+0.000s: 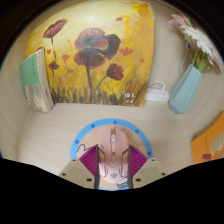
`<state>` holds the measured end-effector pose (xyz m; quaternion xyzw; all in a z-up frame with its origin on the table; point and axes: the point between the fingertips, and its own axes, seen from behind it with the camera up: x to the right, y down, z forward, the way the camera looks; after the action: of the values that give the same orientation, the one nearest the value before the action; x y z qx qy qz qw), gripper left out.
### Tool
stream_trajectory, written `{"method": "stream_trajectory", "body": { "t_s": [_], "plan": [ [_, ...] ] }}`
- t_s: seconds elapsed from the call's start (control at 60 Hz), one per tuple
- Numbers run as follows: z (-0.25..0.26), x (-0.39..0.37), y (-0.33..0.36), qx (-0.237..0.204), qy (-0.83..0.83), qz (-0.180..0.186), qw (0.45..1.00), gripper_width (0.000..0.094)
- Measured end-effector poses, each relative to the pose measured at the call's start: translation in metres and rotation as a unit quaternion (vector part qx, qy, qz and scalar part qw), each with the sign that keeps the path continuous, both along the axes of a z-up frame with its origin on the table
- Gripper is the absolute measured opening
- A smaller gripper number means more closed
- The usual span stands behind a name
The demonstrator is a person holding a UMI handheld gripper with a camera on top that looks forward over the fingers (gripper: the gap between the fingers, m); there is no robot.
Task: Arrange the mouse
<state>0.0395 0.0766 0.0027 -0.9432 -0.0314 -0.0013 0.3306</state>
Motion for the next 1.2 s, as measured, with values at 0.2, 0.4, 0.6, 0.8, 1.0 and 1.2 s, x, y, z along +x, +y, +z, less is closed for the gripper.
{"method": "stream_trajectory", "body": {
  "t_s": [0.2, 0.4, 0.6, 0.8, 1.0, 1.2],
  "plan": [
    [-0.017, -0.004, -0.006, -0.006, 0.014, -0.016, 1.0, 0.0414],
    [-0.018, -0.003, -0.005, -0.023, 0.017, -0.03, 0.999, 0.0522],
    [0.02, -0.006, -0.002, -0.012, -0.008, -0.009, 1.0, 0.0753],
    [0.129, -0.019, -0.023, 0.062, -0.017, -0.009, 0.998, 0.0756],
    [0.222, -0.033, -0.071, 0.131, 0.002, -0.029, 0.991, 0.0755],
    [0.261, -0.051, -0.122, 0.165, 0.016, -0.038, 0.985, 0.0755]
  ]
}}
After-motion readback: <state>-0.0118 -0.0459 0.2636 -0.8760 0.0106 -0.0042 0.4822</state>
